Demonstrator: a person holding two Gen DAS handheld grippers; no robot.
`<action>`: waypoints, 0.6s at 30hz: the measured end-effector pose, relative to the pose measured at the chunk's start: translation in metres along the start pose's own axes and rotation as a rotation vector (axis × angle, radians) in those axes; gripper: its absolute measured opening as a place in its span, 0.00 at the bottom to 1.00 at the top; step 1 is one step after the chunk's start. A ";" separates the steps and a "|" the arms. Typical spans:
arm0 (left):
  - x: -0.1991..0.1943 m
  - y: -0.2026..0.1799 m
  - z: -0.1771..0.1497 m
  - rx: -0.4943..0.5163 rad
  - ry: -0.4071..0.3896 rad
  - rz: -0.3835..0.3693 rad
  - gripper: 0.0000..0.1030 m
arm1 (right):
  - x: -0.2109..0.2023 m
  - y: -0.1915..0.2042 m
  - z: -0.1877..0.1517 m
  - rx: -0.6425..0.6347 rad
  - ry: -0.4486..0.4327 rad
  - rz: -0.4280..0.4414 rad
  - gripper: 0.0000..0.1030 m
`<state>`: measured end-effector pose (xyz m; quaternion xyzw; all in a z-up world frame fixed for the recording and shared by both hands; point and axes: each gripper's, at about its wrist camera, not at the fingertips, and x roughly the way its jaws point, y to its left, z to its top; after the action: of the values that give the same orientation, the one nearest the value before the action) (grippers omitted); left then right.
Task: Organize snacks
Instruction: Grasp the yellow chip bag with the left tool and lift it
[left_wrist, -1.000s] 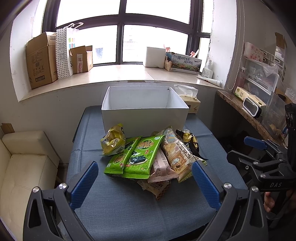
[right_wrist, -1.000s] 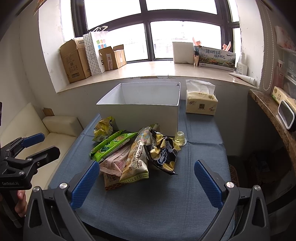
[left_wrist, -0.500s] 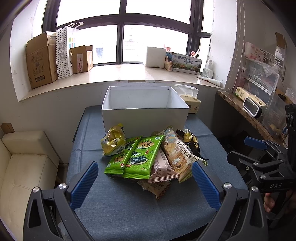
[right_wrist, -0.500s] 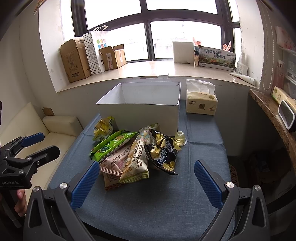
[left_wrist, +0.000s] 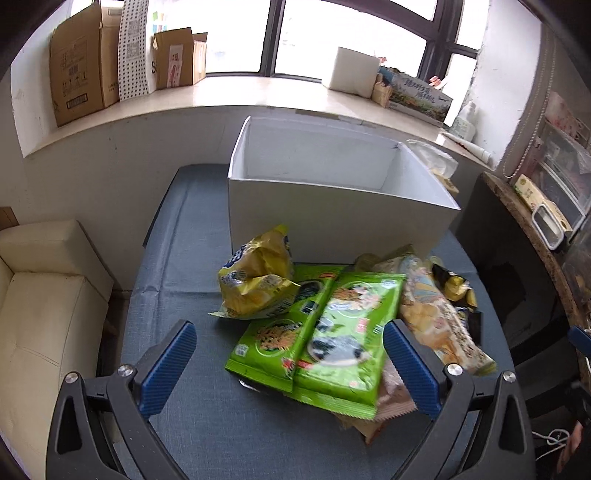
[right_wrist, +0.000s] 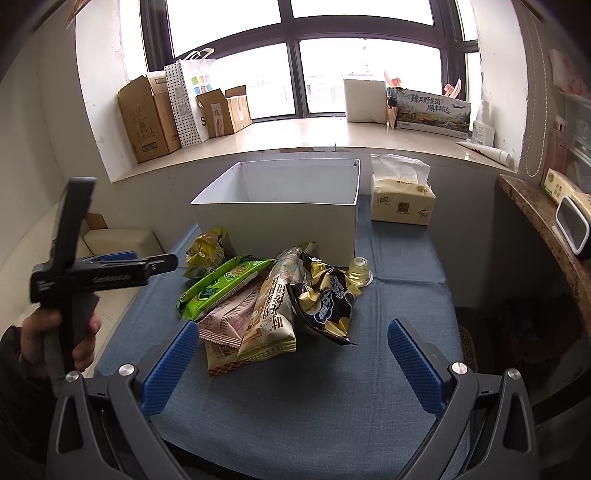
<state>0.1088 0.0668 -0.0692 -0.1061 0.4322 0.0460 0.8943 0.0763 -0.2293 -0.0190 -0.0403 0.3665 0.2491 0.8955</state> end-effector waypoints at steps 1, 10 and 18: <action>0.015 0.005 0.005 -0.009 0.019 0.012 1.00 | 0.000 0.000 -0.001 -0.001 0.002 -0.001 1.00; 0.108 0.035 0.031 -0.126 0.140 -0.021 1.00 | 0.004 -0.002 -0.004 0.006 0.013 -0.002 1.00; 0.121 0.037 0.025 -0.129 0.173 0.013 0.71 | 0.005 -0.008 -0.008 0.019 0.023 -0.005 1.00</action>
<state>0.1967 0.1076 -0.1543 -0.1644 0.5048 0.0703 0.8445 0.0781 -0.2359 -0.0296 -0.0355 0.3789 0.2428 0.8923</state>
